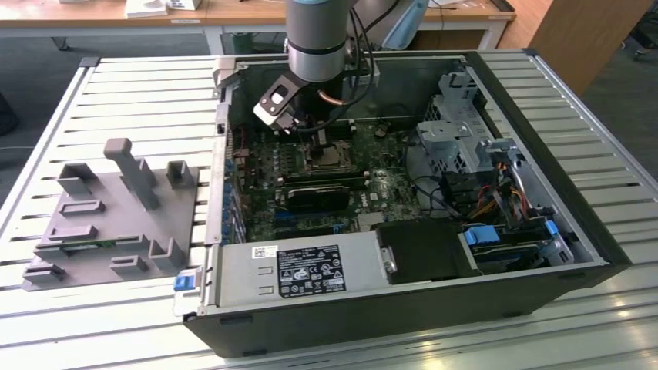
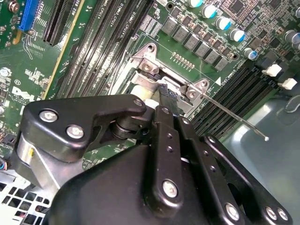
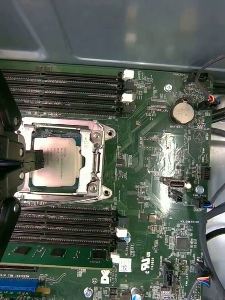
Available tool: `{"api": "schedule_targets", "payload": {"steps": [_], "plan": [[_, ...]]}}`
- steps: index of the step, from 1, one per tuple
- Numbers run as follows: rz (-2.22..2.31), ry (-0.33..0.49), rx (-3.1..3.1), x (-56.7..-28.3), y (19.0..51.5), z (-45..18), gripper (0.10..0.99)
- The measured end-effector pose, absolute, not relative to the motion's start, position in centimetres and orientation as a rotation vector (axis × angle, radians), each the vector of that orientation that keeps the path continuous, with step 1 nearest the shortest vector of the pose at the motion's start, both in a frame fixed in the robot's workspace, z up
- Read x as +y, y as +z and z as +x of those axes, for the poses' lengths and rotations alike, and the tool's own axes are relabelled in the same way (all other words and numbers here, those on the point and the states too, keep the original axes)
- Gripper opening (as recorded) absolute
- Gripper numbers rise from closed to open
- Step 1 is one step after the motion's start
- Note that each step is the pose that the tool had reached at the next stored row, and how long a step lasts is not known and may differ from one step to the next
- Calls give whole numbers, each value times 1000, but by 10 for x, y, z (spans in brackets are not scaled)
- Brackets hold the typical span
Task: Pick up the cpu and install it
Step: 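Close the cpu cover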
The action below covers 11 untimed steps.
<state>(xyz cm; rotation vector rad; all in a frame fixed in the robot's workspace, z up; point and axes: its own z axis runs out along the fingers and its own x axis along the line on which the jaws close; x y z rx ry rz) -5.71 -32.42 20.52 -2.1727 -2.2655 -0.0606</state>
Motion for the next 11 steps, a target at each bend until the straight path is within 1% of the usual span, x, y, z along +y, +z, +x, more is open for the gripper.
{"api": "schedule_targets", "payload": {"steps": [11], "plan": [[-2173, -61, -2265, -324, 202, -57, 106]]}}
